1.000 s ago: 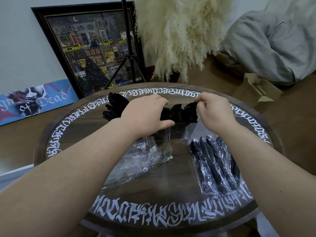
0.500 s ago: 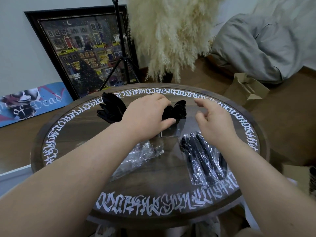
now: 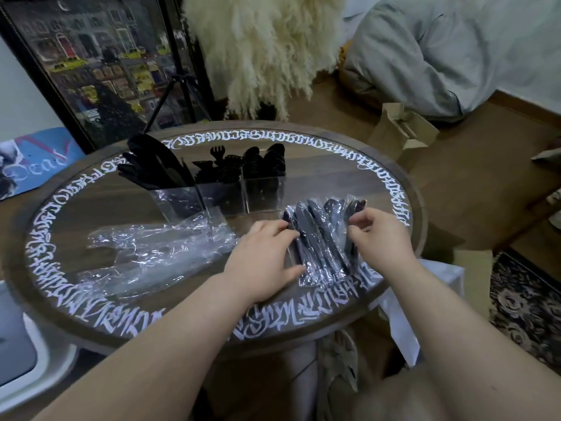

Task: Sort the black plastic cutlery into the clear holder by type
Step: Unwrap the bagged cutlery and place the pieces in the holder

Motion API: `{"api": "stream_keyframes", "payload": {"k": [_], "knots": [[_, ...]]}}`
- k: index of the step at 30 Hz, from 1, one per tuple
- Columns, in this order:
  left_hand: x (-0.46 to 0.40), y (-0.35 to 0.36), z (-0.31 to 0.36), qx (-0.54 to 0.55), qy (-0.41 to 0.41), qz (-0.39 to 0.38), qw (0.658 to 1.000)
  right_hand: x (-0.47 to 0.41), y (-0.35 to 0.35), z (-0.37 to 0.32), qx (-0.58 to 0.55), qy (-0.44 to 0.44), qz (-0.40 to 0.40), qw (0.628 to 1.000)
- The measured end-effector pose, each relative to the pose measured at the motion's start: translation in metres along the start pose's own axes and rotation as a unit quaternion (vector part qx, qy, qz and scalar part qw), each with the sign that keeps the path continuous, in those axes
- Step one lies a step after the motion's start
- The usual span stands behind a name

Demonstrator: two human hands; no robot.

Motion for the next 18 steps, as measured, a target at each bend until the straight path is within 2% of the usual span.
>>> {"api": "stream_keyframes", "payload": {"k": [4,9,11,18], "knots": [[-0.005,0.013,0.005,0.024,-0.011,-0.019,0.999,-0.005,0.019,0.021,0.053,0.053,-0.064,0.995],[-0.012,0.034,0.012,0.014,-0.01,-0.065,0.998,-0.012,0.011,0.046,0.062,0.127,-0.03,0.989],[-0.015,0.039,0.014,0.007,-0.01,-0.068,0.998,-0.014,0.015,0.055,0.096,0.15,-0.041,0.983],[-0.019,0.044,0.012,0.007,-0.017,-0.067,0.998,-0.016,0.031,0.055,0.122,0.156,-0.084,0.977]]}}
Point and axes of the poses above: each hand's wrist, its own x-axis away from the middle knuckle, its own y-axis out of the palm, z = x × y, the point moved 10 cm from there along -x, towards the middle knuckle, and after that the axes turned 7 degrees about -z, right-handed, at the moved point
